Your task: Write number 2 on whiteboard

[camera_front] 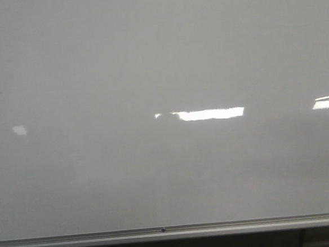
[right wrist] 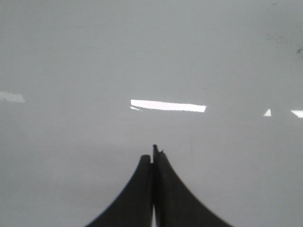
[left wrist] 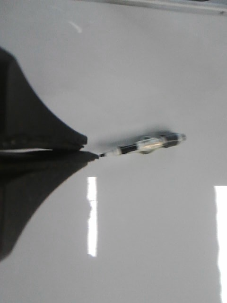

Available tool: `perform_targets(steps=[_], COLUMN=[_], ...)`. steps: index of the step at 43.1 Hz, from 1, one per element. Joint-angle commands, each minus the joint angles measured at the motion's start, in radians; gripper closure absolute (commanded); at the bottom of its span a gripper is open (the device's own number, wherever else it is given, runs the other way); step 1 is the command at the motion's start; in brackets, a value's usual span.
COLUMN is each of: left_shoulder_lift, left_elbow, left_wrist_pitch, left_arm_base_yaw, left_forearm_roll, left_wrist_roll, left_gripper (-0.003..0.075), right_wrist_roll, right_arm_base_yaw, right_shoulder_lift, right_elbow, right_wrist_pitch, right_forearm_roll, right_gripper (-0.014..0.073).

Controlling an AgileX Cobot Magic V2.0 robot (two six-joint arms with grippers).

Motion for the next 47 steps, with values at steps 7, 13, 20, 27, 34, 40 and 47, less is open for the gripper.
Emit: perform_targets(steps=[7, 13, 20, 27, 34, 40, 47], left_shoulder_lift=[0.014, 0.137, 0.326, 0.400, 0.400, 0.400, 0.400], left_elbow=[-0.212, -0.379, -0.491, -0.513, -0.513, -0.513, -0.513], left_wrist_pitch=[-0.052, 0.140, 0.246, 0.236, 0.223, 0.229, 0.227], left_arm_base_yaw=[0.001, 0.001, 0.001, 0.001, 0.001, 0.001, 0.001], left_forearm_roll=[-0.002, 0.009, 0.009, 0.009, 0.009, 0.009, 0.009], left_wrist_roll=[-0.007, -0.007, -0.004, -0.004, -0.004, -0.004, -0.004], left_gripper=[0.0739, 0.0739, 0.0740, 0.0738, 0.0605, 0.0267, 0.0059], right_wrist_roll=[0.000, 0.000, 0.000, 0.000, 0.000, 0.000, 0.000], right_arm_base_yaw=[-0.004, -0.004, -0.004, -0.004, -0.004, -0.004, -0.004], right_shoulder_lift=[0.018, 0.138, 0.294, 0.344, 0.343, 0.343, 0.343], right_elbow=[-0.255, -0.428, -0.528, -0.548, -0.547, -0.547, -0.547], right_wrist_pitch=[0.104, 0.267, 0.269, 0.268, 0.278, 0.276, 0.275], right_forearm_roll=[0.019, 0.040, 0.062, 0.062, 0.062, 0.062, 0.062], right_gripper=[0.0654, 0.0654, 0.0654, 0.0645, 0.0440, 0.0167, 0.0071])
